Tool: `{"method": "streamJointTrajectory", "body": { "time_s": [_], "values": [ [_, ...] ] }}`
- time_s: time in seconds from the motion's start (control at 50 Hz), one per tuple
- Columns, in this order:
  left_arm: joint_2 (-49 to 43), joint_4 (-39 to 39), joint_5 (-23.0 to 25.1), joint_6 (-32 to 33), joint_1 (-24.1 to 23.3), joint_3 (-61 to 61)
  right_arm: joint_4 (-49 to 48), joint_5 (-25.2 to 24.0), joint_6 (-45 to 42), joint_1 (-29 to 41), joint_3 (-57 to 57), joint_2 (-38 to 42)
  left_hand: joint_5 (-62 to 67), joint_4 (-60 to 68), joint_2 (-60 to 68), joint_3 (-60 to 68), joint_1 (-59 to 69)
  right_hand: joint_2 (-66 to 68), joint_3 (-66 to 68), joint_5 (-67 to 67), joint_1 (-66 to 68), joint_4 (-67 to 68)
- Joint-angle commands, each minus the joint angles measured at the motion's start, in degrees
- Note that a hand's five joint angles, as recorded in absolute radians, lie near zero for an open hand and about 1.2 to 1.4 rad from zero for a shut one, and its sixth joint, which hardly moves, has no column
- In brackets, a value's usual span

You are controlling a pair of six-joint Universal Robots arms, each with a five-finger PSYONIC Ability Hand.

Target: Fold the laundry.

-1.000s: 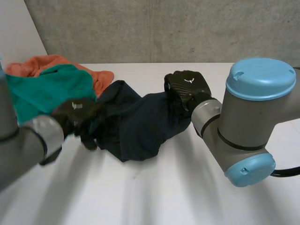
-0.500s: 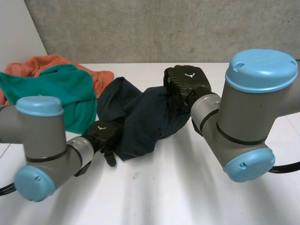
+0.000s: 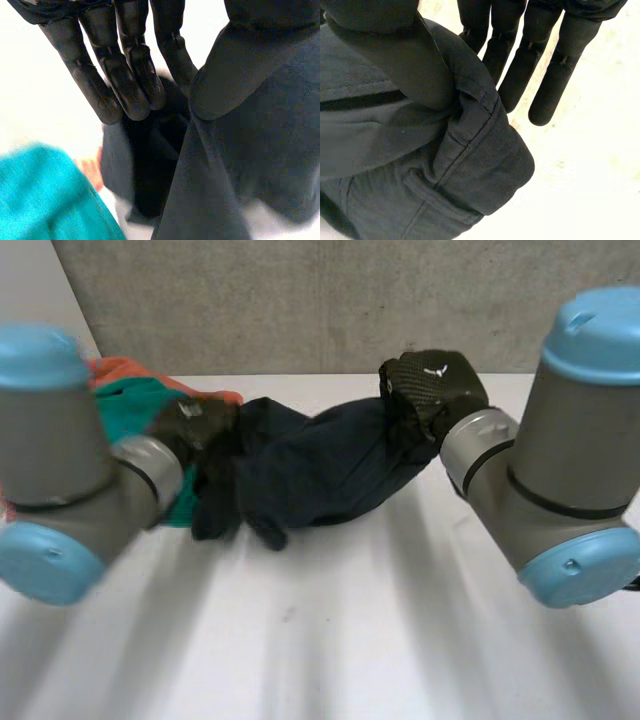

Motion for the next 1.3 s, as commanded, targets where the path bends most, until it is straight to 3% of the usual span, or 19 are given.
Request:
{"method": "streamJointTrajectory", "body": {
  "time_s": [0.02, 0.22, 0.42, 0.52, 0.66, 0.8, 0.92, 1.0, 1.1, 1.22, 1.24, 1.3],
  "values": [
    [15.13, -10.11, 7.77, 2.97, 4.62, 8.53, 4.97, -0.21, -16.92, 1.05, -1.06, -7.53, 13.55, 11.48, 11.58, 11.98, 12.5, 12.99, 12.05, 11.96, 15.43, 11.67],
    [5.39, -17.07, 6.9, 6.75, 5.16, 14.08, 9.37, 1.72, -25.04, 2.28, -0.98, -8.43, 13.55, 11.48, 11.58, 11.98, 12.5, 12.99, 12.05, 11.96, 15.43, 11.67],
    [-13.42, -13.82, 2.94, 11.94, 2.96, 20.93, 8.67, 1.99, -25.48, 2.46, -4.04, 4.4, 13.55, 11.48, 11.58, 11.98, 12.5, 12.99, 12.05, 11.96, 15.43, 11.67],
    [-18.09, -9.96, 3.82, 9.84, 3.05, 34.45, 2.79, 4.09, -21.01, 2.11, -13.61, 10.82, 13.55, 11.48, 11.58, 11.98, 12.5, 12.99, 12.05, 11.96, 15.43, 11.67],
    [-15.45, -5.64, 3.47, 1.93, 2.7, 58.88, -12.41, 9.63, -11.86, 0.62, -28.3, 10.13, 13.55, 11.48, 11.58, 11.98, 12.5, 12.99, 12.05, 11.96, 15.43, 11.67],
    [-16.94, -12.4, -0.93, 0.43, 2.52, 74.02, -17.17, 7.79, -10.36, 1.05, -31.39, 6.78, 13.55, 11.48, 11.58, 11.98, 12.5, 12.99, 12.05, 11.96, 15.43, 11.67],
    [-18.53, -20.31, -0.66, 0.25, 1.2, 65.7, -5.85, 4.8, -10.98, 1.05, -26.65, 5.55, 13.55, 11.48, 11.58, 11.98, 12.5, 12.99, 12.05, 11.96, 15.43, 11.67],
    [-17.56, -23.57, -0.4, -0.01, 1.2, 52.87, 2.85, 2.52, -11.86, 0.7, -20.15, 5.73, 13.55, 11.48, 11.58, 11.98, 12.5, 12.99, 12.05, 11.96, 15.43, 11.67],
    [-17.2, -19.03, 1.62, 1.39, 0.68, 33.91, 10.5, 0.85, -14.74, -0.17, -7.95, 7.13, 13.55, 11.48, 11.58, 11.98, 12.5, 12.99, 12.05, 11.96, 15.43, 11.67],
    [-21.06, -11.19, 2.06, 6.22, 0.06, 23.76, 7.63, 0.41, -17.66, -1.23, -0.01, 11.96, 13.55, 11.48, 11.58, 11.98, 12.5, 12.99, 12.05, 11.96, 15.43, 11.67],
    [-22.73, -10.14, 1.89, 7.45, -0.03, 22.97, 5.7, 0.41, -17.4, -1.32, 1.21, 13.19, 6.41, 4.33, 4.43, 4.84, 5.36, 9.97, 9.03, 8.94, 12.41, 8.65],
    [-24.15, -10.39, 1.62, 9.12, -0.29, 22.61, 3.67, 0.58, -16.96, -1.41, 2.62, 14.34, -25.68, -27.75, -27.65, -27.25, -26.73, -27.77, -28.72, -28.81, -25.34, -29.1]
  ]
}}
